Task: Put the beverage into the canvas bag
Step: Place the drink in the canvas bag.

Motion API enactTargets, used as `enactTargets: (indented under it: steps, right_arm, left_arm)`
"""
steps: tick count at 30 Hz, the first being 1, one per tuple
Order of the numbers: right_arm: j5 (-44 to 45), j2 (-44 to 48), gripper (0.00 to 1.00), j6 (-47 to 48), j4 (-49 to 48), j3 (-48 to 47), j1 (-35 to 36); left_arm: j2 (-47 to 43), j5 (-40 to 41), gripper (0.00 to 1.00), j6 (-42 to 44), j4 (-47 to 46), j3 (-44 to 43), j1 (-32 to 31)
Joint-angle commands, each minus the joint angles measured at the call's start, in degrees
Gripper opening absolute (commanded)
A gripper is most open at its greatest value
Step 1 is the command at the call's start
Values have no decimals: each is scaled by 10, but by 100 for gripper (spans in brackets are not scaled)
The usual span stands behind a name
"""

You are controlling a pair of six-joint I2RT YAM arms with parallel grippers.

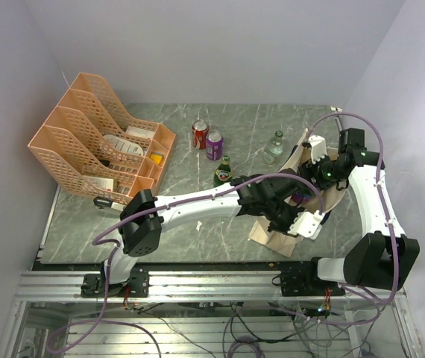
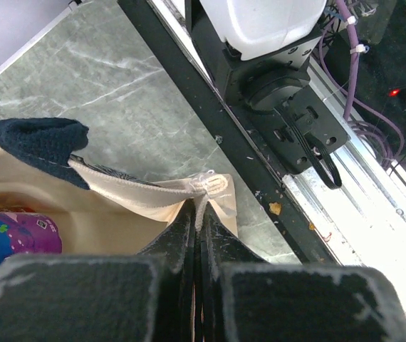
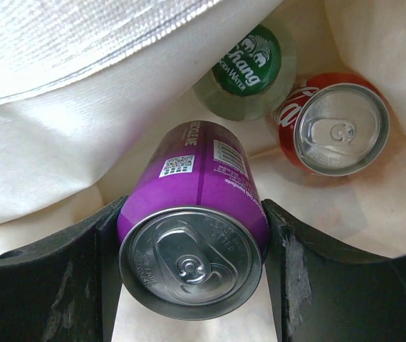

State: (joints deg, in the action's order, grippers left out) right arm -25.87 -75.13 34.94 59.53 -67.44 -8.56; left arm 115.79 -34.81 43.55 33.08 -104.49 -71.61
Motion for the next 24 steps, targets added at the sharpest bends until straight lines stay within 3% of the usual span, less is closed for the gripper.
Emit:
enactTargets:
  steps: [1,24]
  right_arm:
    - [22,7,25,2,-73,14,14]
    - [131,-49,25,-19,-222,80,19]
  left_arm:
    - [-1,4,7,-9,15,12,14]
    - [-18,-13,7,-14,19,16,35]
